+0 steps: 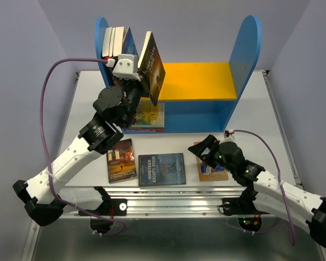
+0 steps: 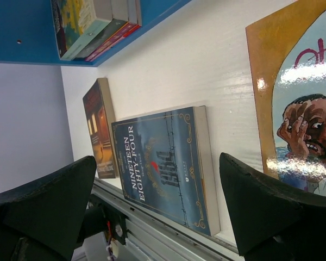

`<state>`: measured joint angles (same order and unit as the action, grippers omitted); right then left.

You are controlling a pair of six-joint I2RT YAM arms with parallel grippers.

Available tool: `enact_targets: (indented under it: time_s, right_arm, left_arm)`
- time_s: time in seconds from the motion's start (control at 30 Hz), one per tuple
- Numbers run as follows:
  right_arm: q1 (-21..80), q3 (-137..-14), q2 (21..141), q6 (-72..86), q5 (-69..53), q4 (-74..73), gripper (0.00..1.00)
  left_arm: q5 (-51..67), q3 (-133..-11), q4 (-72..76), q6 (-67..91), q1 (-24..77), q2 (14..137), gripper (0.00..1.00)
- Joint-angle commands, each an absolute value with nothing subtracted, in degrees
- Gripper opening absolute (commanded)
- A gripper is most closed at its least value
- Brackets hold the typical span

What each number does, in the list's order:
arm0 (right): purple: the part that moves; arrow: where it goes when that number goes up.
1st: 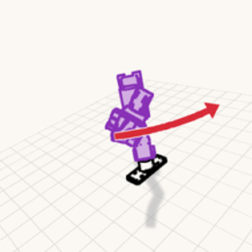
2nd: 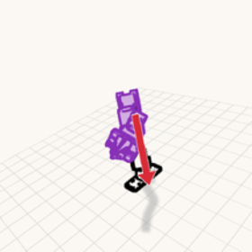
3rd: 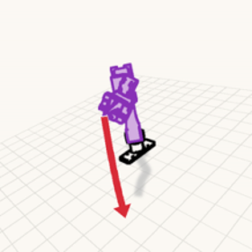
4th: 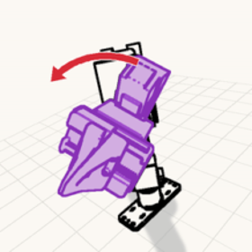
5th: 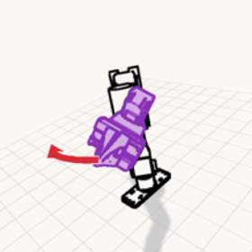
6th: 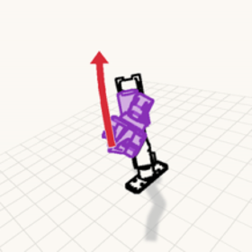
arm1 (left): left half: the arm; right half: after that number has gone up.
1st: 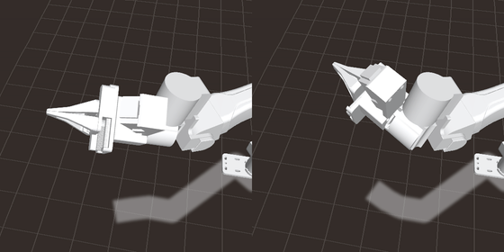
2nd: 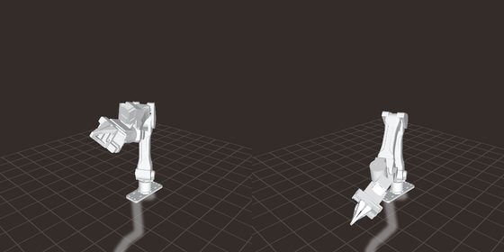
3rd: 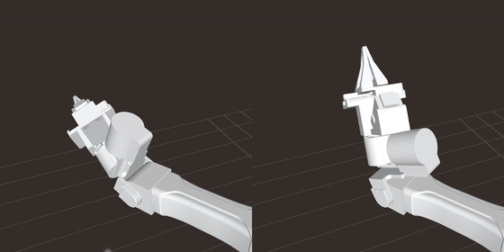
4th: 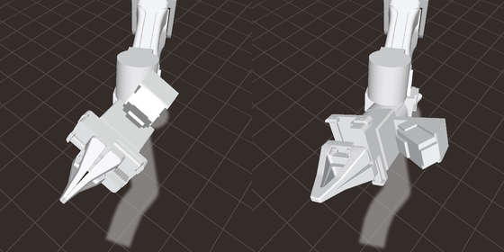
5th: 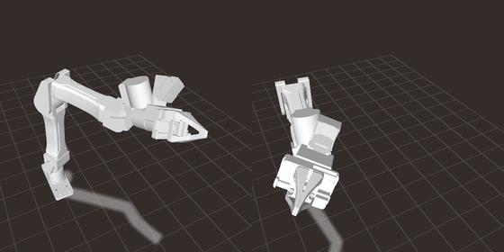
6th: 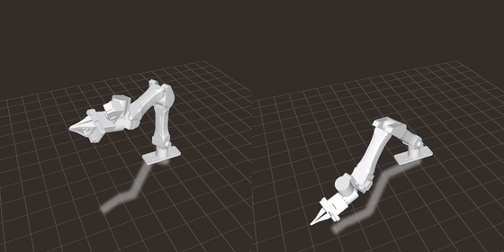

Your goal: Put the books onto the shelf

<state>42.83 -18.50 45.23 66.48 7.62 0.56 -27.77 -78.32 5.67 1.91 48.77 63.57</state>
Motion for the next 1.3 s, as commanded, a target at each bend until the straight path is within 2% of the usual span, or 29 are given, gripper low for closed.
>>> enact_targets:
  time_s: [0.0, 0.37, 0.57, 1.27]
  right_arm:
    - [43.07, -21.97, 45.70, 63.55, 8.00, 1.14, 1.00]
    - [43.07, -24.17, 48.08, 61.70, 7.12, 1.23, 1.00]
    - [43.07, -24.61, 47.20, 61.61, 6.68, 1.23, 1.00]
    - [43.07, -24.61, 46.76, 61.35, 7.38, 1.23, 1.00]
  left_arm:
    - [-34.54, -83.40, 14.85, -9.13, 48.87, 67.83, 0.00]
    - [-37.97, -90.79, 14.95, -18.72, 48.52, 76.90, 0.00]
    - [-37.96, -98.52, 4.93, -12.48, 45.70, 80.33, 0.00]
    - [-34.37, -97.03, 0.18, -8.09, 37.89, 79.01, 0.00]
